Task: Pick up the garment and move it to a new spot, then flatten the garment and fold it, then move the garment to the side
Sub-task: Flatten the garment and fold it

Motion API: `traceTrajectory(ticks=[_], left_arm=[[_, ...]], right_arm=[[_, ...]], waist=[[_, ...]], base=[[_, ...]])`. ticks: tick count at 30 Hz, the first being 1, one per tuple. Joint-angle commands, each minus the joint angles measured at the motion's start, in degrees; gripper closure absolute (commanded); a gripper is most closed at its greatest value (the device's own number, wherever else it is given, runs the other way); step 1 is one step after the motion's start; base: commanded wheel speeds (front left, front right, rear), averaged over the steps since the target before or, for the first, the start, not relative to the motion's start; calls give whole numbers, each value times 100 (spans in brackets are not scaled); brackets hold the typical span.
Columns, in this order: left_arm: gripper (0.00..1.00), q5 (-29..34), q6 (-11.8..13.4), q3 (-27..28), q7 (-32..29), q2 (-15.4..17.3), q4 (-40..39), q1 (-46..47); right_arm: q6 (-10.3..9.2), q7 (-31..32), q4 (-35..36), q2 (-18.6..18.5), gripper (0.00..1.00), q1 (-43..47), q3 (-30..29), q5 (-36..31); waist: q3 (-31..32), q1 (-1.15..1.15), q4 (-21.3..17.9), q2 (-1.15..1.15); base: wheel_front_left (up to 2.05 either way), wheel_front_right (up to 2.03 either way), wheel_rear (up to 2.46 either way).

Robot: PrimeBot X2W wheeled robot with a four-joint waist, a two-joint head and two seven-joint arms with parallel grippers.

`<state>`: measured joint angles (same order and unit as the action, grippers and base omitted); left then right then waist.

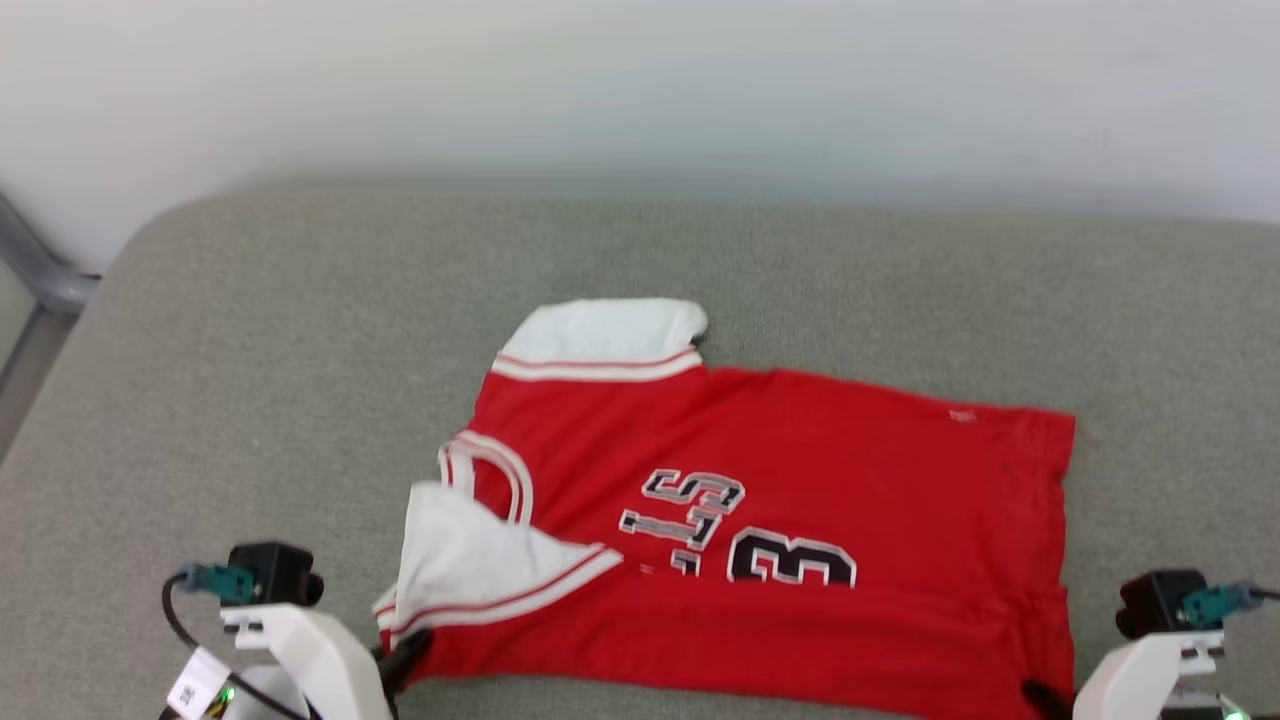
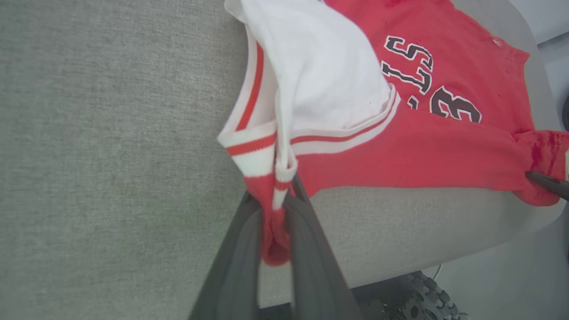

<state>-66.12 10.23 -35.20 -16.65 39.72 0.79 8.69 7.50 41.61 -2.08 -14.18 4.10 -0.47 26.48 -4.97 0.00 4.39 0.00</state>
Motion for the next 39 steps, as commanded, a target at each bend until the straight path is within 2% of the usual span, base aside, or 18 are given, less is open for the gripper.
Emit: traceTrajectory(ticks=[1,6,9,10,11,12,13,18,21,27,34,39], left_arm=[[100,-42,58,-11,-12,63,-45,-163],[100,-304,314,11,-63,223,-163,-832],[100,-359,342,-3,-9,177,-62,-982],[100,-346,317,-42,-8,140,-23,-990],[100,-372,281,-65,-13,66,25,-972],[52,-397,241,-79,-11,0,68,-931],[0,-376,204,-114,-28,-28,123,-876],[0,-107,105,-104,268,-186,283,-589],[0,143,177,15,634,-263,317,-336],[0,732,138,94,1356,-429,276,188],[0,1525,79,195,2312,-594,399,957],[0,1524,-117,419,2486,-700,755,1702]], right_arm=[[-3,69,67,26,100,171,-28,43],[-3,408,415,112,100,749,-211,3],[-3,325,461,136,100,895,-245,-55],[-4,279,415,198,82,937,-271,-61],[-4,214,374,252,51,973,-291,-77],[-3,128,358,282,0,991,-289,-103],[-3,63,326,358,0,1011,-303,-97],[-3,-1012,526,534,0,898,-315,-334],[-3,-1736,645,628,0,834,-263,-515],[-3,-2994,929,825,0,575,-468,-959],[-3,-3510,1283,1039,0,123,-740,-1401],[-3,-3578,1598,1098,0,-321,-737,-1545]], waist=[[319,0,31,0],[550,0,14,0],[527,0,-1,0],[513,0,-4,0],[502,0,-5,0],[493,0,-3,0],[485,0,-3,0],[490,0,-37,0],[511,0,-59,0],[525,0,-172,0],[156,0,-405,0],[-515,0,-598,0]], base=[[0,0,0],[0,0,0],[0,0,0],[0,0,0],[0,0,0],[0,0,0],[0,0,0],[0,0,0],[0,0,0],[0,0,0],[0,0,0],[0,0,0]])
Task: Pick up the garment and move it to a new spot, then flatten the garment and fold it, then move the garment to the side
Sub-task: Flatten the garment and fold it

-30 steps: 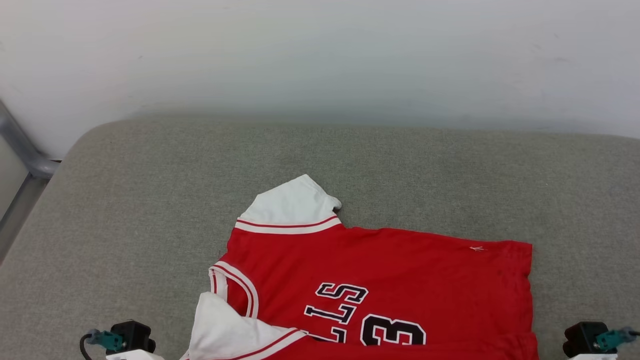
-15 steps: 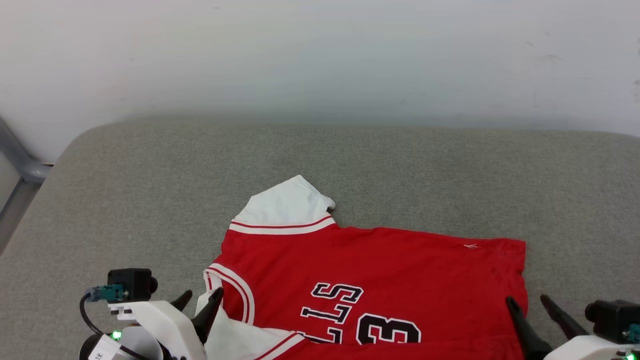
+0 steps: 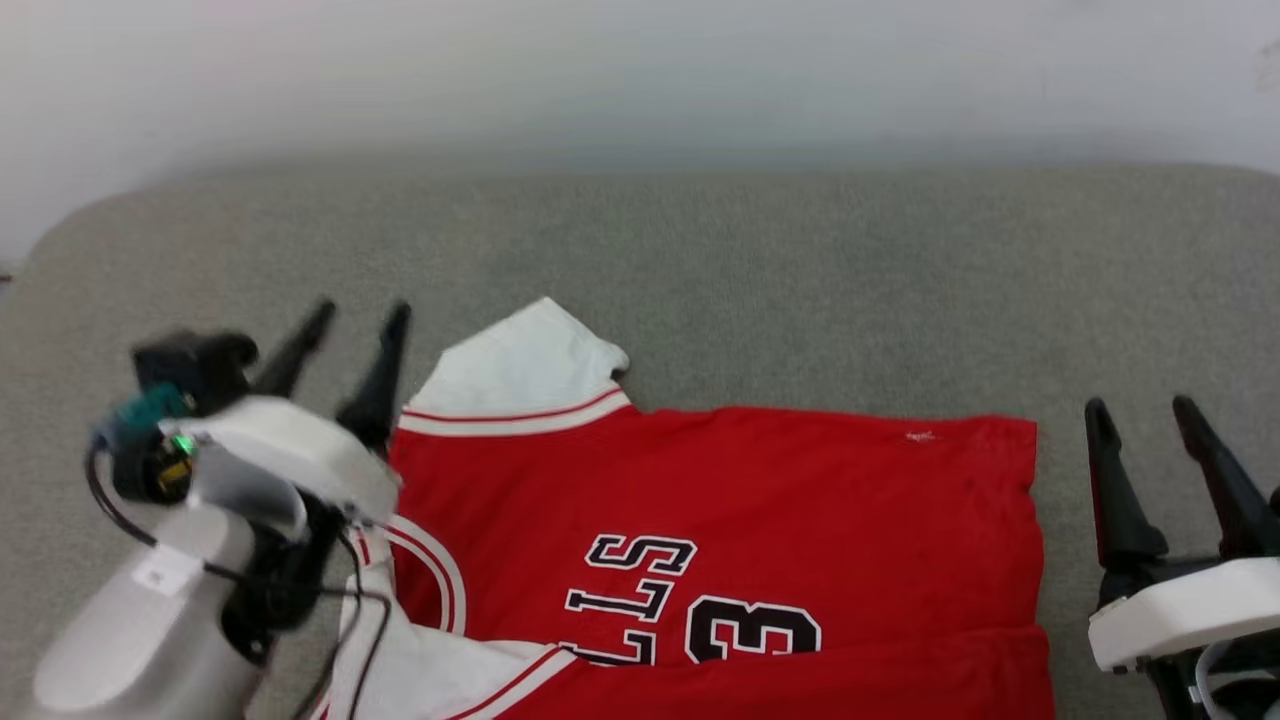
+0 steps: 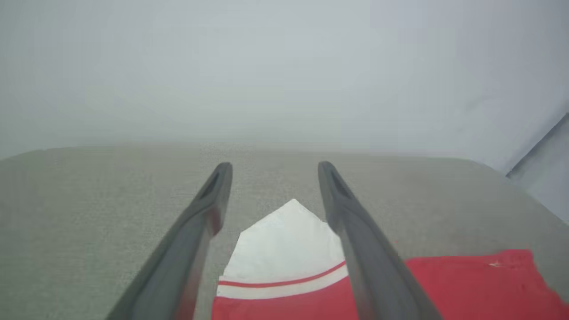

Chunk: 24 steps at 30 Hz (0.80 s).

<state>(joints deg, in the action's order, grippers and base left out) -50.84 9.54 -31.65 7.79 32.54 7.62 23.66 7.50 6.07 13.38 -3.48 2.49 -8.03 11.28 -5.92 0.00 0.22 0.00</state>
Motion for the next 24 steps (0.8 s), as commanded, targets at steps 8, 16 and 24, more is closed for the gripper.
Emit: traceTrajectory(ticks=[8,16,24], left_arm=[[0,-111,-663,70,-731,240,844,1557],[0,-668,-1371,-251,-2819,583,1666,2624],[0,-911,-1444,-624,-4434,802,2141,3052]], right_arm=[[-3,-63,218,59,0,-765,171,-162],[-3,-105,-64,64,0,-928,263,-10],[-3,-212,-327,65,0,-883,274,249]], waist=[[-1375,0,-658,0],[-1699,0,-1109,0],[-1917,0,-1381,0]], base=[[0,0,0],[0,0,0],[0,0,0]])
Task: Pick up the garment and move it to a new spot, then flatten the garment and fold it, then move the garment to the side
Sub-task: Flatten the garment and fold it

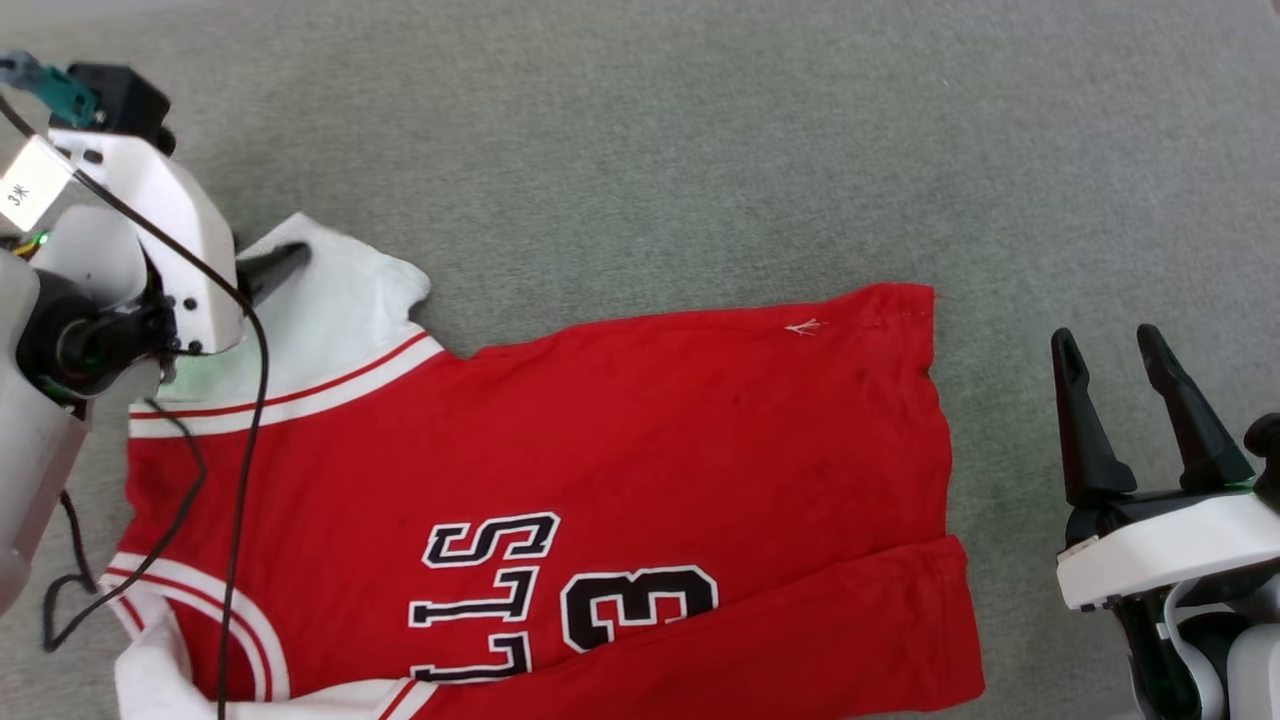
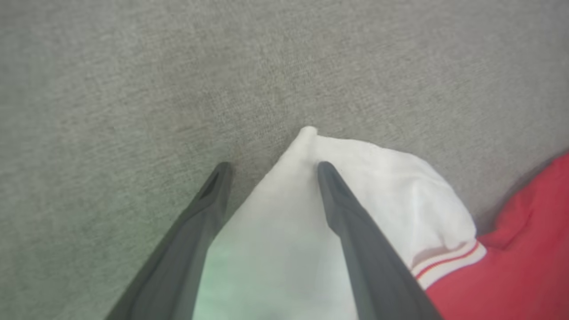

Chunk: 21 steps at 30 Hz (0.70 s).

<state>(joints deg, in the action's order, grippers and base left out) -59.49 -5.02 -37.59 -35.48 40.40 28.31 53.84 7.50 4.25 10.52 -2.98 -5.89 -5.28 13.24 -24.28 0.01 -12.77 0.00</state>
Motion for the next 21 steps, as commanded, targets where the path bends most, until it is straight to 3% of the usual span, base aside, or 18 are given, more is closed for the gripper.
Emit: traceTrajectory(ticks=[1,3,4,5,6,10,16,21], left_arm=[[0,-63,27,-84,-270,16,127,28],[0,-136,58,-388,-928,-19,373,-202],[62,-173,89,-485,-1119,-77,464,-307],[89,-160,81,-505,-1097,-108,481,-323],[100,-180,77,-473,-1014,-144,510,-330],[100,-198,31,-341,-711,-202,528,-278],[100,-79,-60,-228,-212,-314,564,127],[100,-76,-129,-231,-76,-432,410,275]], right_arm=[[-3,-48,-54,16,0,-52,8,69],[-3,-77,-155,15,0,-37,-15,182],[-3,-27,-232,15,0,-55,-17,279],[-3,-25,-247,15,0,-97,-31,297],[-3,21,-282,15,0,-142,-11,357],[-4,231,-504,14,0,-264,5,396],[-4,1556,-1560,-288,0,-948,170,650],[-2,2347,-1816,-620,0,-1400,473,868]], waist=[[-105,-1,-107,0],[-150,-1,-159,0],[-160,-1,-165,0],[-162,-1,-167,0],[-160,-1,-168,0],[-110,-1,-156,0],[193,-1,151,0],[328,-1,436,0]], base=[[0,0,0],[0,0,0],[0,0,0],[0,0,0],[0,0,0],[0,0,0],[0,0,0],[0,0,0]])
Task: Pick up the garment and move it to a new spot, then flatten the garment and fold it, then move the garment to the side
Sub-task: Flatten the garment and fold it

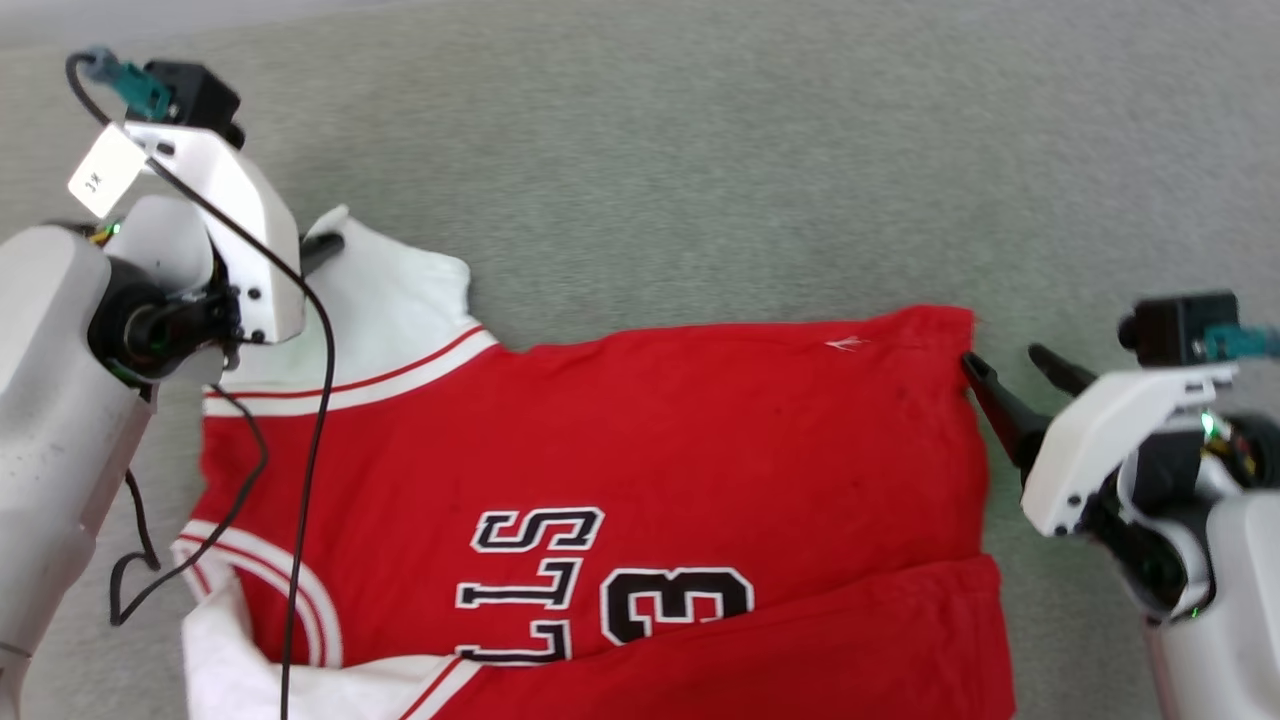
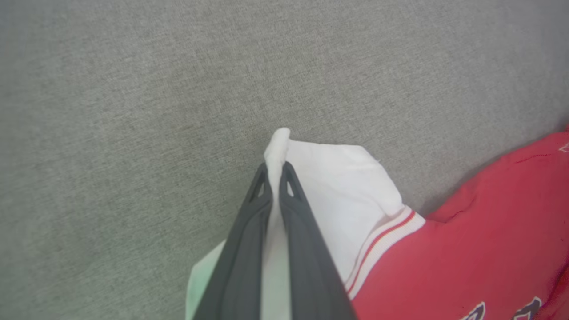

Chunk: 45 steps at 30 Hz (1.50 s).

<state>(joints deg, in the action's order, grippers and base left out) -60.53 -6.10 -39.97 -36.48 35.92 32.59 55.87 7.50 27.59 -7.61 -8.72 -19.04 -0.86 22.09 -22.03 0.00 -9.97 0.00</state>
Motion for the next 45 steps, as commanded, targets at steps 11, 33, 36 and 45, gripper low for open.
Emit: traceTrajectory(ticks=[11,33,36,45], left_arm=[[100,73,-103,-92,308,-138,-585,271],[100,-31,-32,162,1664,-13,-613,-669],[100,-134,110,208,1875,116,-867,-1237],[100,-440,702,24,2121,312,-1791,-3132]], right_arm=[[-3,1982,-825,-696,0,-1016,678,105],[-5,1657,-265,-647,100,-739,-139,-167],[-5,1555,-51,-563,100,-276,-230,-201],[-5,1352,282,-257,100,1162,-582,-113]], waist=[[-4,0,754,0],[725,0,978,0],[963,0,1033,0],[1508,0,1289,0]], base=[[0,0,0],[0,0,0],[0,0,0],[0,0,0]])
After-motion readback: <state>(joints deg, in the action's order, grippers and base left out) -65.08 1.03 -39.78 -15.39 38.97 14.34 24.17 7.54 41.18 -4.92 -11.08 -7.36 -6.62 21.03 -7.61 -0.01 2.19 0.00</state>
